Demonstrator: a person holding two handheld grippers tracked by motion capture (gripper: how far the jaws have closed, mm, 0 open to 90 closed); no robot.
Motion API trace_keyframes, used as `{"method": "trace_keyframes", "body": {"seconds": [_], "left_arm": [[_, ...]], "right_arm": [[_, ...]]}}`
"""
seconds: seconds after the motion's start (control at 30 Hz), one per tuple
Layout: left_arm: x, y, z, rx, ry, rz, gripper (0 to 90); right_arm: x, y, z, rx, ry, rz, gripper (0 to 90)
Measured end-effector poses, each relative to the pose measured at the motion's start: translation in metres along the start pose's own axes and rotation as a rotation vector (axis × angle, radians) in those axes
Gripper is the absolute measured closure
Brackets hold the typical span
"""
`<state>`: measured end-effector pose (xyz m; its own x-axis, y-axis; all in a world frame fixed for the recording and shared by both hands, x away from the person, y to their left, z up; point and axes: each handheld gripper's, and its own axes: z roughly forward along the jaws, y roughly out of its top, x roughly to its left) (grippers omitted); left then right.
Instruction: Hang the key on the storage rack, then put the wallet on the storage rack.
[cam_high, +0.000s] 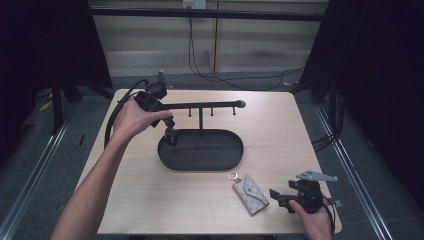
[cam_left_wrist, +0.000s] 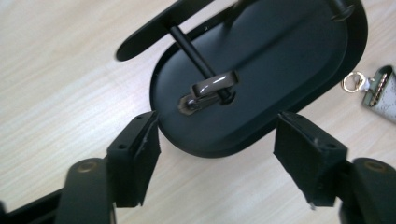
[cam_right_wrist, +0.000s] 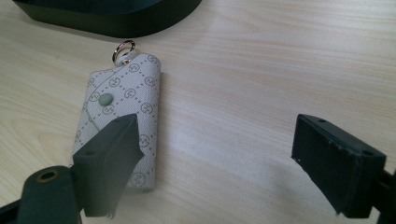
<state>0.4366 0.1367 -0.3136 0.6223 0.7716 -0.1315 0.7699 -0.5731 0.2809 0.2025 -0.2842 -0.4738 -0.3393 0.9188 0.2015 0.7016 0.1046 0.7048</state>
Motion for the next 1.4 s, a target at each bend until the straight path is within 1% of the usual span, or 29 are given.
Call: {"method": "trace_keyframes", "body": {"seconds": [0.07, 0.13, 0.2, 0.23, 0.3, 0.37, 0.47, 0.57, 0.6, 0.63, 0.67, 0.7, 0.73, 0.8, 0.87, 0.9, 0.93, 0.97, 1.0, 1.07, 1.1, 1.17, 1.23, 1.3, 1.37, 1.4], "left_arm": [[0.001, -0.006, -0.003, -0.024, 0.001, 0.007, 26.3], [0.002, -0.014, -0.006, -0.058, -0.018, 0.012, 25.1], [0.003, -0.02, -0.008, -0.086, -0.036, 0.016, 21.6], [0.004, -0.023, -0.009, -0.093, -0.049, 0.028, 20.0], [0.007, -0.028, -0.01, -0.104, -0.092, 0.043, 19.6], [0.007, -0.033, -0.011, -0.122, -0.075, 0.048, 18.3], [0.007, -0.039, -0.013, -0.153, -0.092, 0.065, 18.7], [0.004, -0.046, -0.014, -0.189, -0.086, 0.07, 18.1], [0.003, -0.048, -0.014, -0.197, -0.081, 0.075, 18.3], [0.002, -0.05, -0.014, -0.207, -0.08, 0.089, 18.4], [0.002, -0.053, -0.014, -0.223, -0.079, 0.099, 18.4], [0.002, -0.055, -0.013, -0.24, -0.091, 0.095, 18.5], [0.002, -0.057, -0.013, -0.257, -0.094, 0.109, 18.4], [0.004, -0.062, -0.011, -0.295, -0.106, 0.113, 18.4], [0.004, -0.067, -0.009, -0.322, -0.106, 0.116, 18.5], [0.003, -0.07, -0.007, -0.335, -0.098, 0.122, 18.5], [0.003, -0.073, -0.006, -0.356, -0.099, 0.121, 18.5], [0.002, -0.076, -0.006, -0.365, -0.091, 0.14, 18.5], [0.001, -0.079, -0.005, -0.374, -0.087, 0.148, 18.5], [-0.001, -0.085, -0.007, -0.413, -0.072, 0.15, 18.5], [-0.001, -0.089, -0.009, -0.434, -0.069, 0.158, 18.5], [-0.001, -0.097, -0.009, -0.467, -0.076, 0.158, 18.5], [-0.003, -0.104, -0.008, -0.464, -0.073, 0.167, 18.5], [-0.004, -0.11, -0.006, -0.474, -0.069, 0.16, 19.5], [-0.004, -0.116, -0.002, -0.473, -0.075, 0.152, 20.2], [-0.004, -0.119, 0.0, -0.467, -0.079, 0.155, 21.1]], "right_arm": [[0.001, 0.0, 0.0, 0.003, 0.0, -0.004, 15.1], [0.0, 0.0, 0.0, 0.001, 0.001, -0.004, 15.1], [0.0, 0.0, 0.0, 0.001, 0.001, -0.001, 15.1], [0.0, 0.0, 0.0, 0.002, 0.001, -0.001, 15.1], [0.0, 0.0, 0.0, 0.003, -0.002, -0.002, 15.1], [0.0, 0.0, 0.0, 0.006, -0.004, 0.002, 15.1], [0.0, 0.0, 0.001, 0.005, -0.003, 0.006, 15.1], [-0.001, 0.0, 0.001, 0.007, -0.001, 0.004, 15.1], [0.0, 0.0, 0.001, 0.006, -0.001, 0.004, 15.1], [0.0, 0.0, 0.0, 0.006, -0.002, 0.003, 15.1], [0.0, 0.0, 0.0, 0.004, -0.001, 0.002, 15.1], [0.0, 0.0, 0.0, 0.002, -0.001, 0.004, 15.1], [-0.001, 0.0, 0.001, 0.005, -0.001, 0.006, 15.1], [-0.001, 0.001, 0.002, 0.004, -0.001, 0.007, 15.1], [-0.001, 0.001, 0.002, 0.007, 0.0, 0.014, 15.1], [-0.001, 0.001, 0.002, 0.005, 0.0, 0.014, 15.1], [-0.001, 0.001, 0.002, 0.003, 0.001, 0.012, 15.1], [-0.001, 0.001, 0.002, -0.001, 0.002, 0.01, 15.1], [-0.001, 0.001, 0.001, -0.002, 0.001, 0.011, 15.1], [-0.001, 0.001, 0.001, -0.001, 0.002, 0.011, 15.1], [-0.001, 0.001, 0.001, -0.001, 0.002, 0.009, 15.1], [-0.001, 0.0, 0.001, 0.0, 0.004, 0.006, 15.1], [-0.001, 0.0, 0.0, -0.005, 0.003, 0.006, 15.1], [-0.001, 0.001, 0.001, 0.001, 0.003, 0.008, 15.1], [-0.001, 0.001, 0.001, 0.002, 0.001, 0.007, 15.1], [0.0, 0.001, 0.001, 0.002, 0.003, 0.009, 15.1]]}}
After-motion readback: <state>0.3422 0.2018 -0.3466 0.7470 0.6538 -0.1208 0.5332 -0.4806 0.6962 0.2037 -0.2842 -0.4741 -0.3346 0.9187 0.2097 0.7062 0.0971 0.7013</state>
